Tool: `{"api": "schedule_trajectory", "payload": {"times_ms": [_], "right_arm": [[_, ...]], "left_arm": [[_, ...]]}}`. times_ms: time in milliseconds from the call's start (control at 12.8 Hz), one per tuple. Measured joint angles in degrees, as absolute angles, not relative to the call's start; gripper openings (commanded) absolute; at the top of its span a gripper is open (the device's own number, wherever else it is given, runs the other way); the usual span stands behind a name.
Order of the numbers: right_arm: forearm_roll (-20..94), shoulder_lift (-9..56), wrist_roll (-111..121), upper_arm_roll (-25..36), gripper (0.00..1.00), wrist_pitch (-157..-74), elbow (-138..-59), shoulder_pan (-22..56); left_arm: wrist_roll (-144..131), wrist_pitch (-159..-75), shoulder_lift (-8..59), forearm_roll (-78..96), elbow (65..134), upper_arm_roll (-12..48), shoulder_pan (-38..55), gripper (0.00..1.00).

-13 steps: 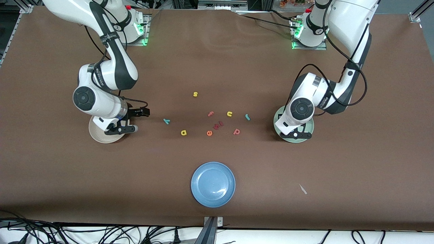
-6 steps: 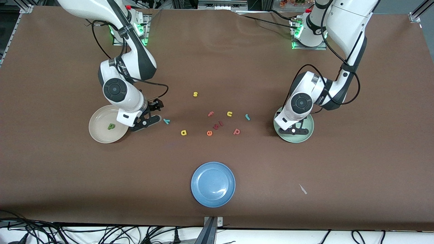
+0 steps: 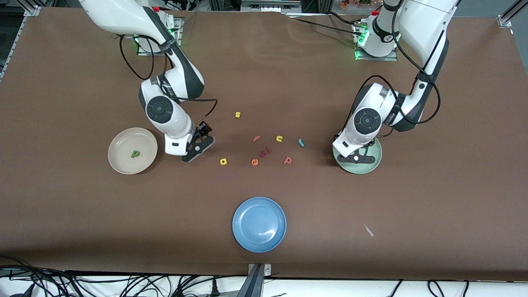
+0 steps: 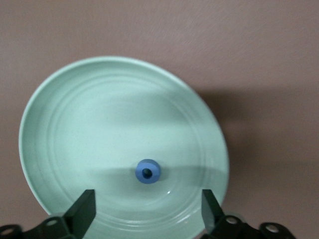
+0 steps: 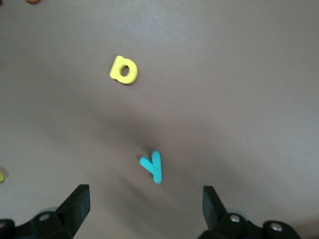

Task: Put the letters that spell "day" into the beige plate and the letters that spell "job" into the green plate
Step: 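Grasp the cyan y with the right gripper while the left gripper grasps pink d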

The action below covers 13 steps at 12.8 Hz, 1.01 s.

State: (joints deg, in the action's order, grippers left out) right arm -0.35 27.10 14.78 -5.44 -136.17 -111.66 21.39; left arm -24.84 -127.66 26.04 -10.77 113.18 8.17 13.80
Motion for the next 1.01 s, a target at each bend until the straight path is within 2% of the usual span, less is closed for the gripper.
{"api": "schedule_trajectory", "payload": {"times_ms": [312,623,779,1013], "right_arm": [[-0.4,29.6,20.8,-5.3,1.00,-139.6,-111.7,21.9],[-0.5,31.4,24.7,-5.1,0.99,-143.9,-113.0,21.9],[-0.5,31.8,25.4,-4.9,0.93,-145.2,-114.1,21.8],[-0.6,31.8,26.4,-4.7,0.81,-145.5,-114.8,21.8]], "left_arm": [[-24.9,-114.6,24.7,-10.8,102.8,10.9,14.4,1.00],[-26.4,-112.5,24.8,-6.9,99.1,11.2,15.8,1.00],[-27.6,-112.7,25.5,-4.1,98.1,11.3,16.2,1.00],[-28.6,-112.7,28.5,-3.8,92.7,11.3,19.0,1.00]]}}
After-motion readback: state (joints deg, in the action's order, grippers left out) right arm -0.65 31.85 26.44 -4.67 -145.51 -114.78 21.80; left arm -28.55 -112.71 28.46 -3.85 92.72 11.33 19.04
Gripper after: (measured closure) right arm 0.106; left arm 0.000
